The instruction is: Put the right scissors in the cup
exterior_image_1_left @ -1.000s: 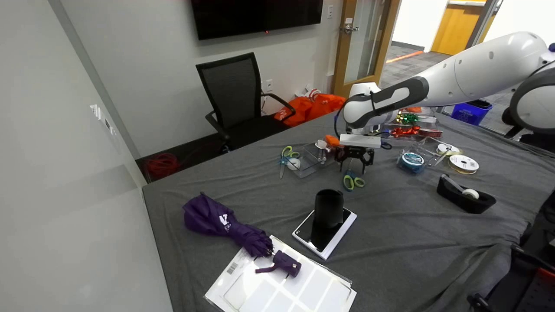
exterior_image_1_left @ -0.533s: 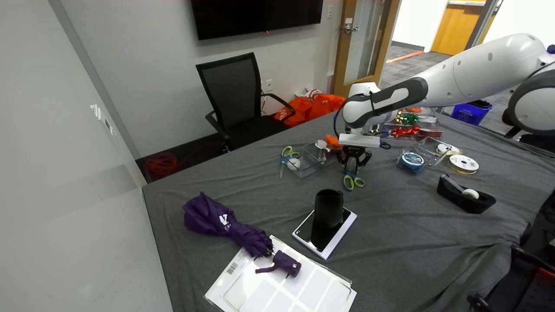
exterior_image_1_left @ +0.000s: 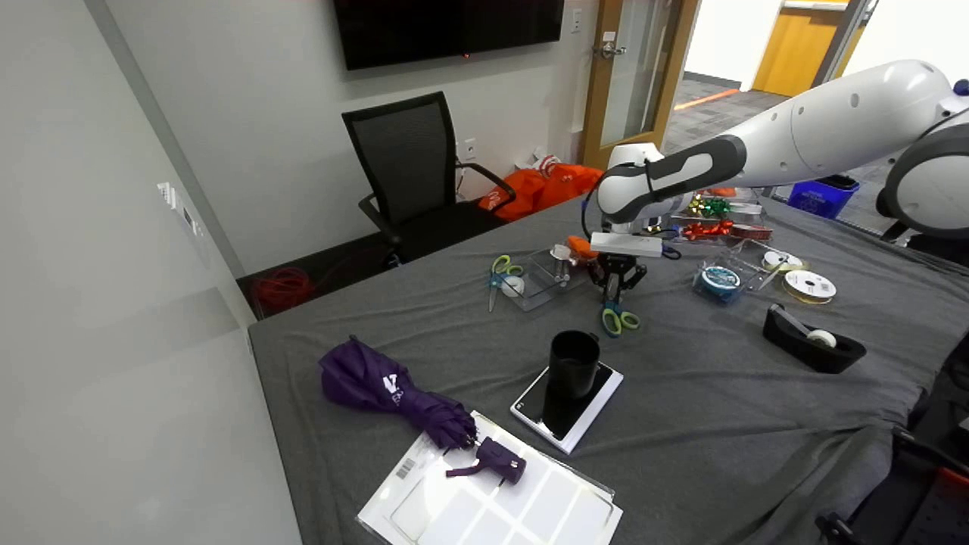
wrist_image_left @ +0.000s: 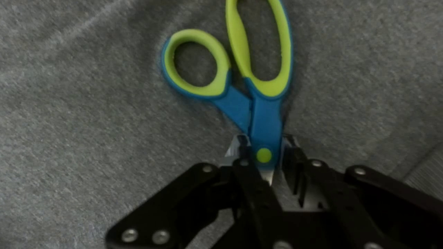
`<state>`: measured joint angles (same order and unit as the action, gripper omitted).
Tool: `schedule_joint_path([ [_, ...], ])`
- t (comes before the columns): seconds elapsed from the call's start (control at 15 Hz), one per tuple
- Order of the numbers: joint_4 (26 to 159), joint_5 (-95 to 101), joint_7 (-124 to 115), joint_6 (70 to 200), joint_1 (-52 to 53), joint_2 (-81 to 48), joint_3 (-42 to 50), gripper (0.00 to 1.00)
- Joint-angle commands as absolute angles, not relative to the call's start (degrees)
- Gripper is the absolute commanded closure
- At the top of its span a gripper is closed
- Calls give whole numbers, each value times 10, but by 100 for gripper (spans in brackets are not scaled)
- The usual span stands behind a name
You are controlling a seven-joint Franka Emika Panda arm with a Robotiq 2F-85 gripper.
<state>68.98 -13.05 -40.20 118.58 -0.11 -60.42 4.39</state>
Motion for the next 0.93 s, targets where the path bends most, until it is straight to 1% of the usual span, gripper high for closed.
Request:
schedule_joint_path([
  [0.0, 685, -125, -398, 1170, -2, -607, 44, 94],
  [0.6, 729, -130, -365, 1155, 3, -567, 30, 94],
  [0.87, 766, -133, -343, 1170, 8, -536, 23, 94],
])
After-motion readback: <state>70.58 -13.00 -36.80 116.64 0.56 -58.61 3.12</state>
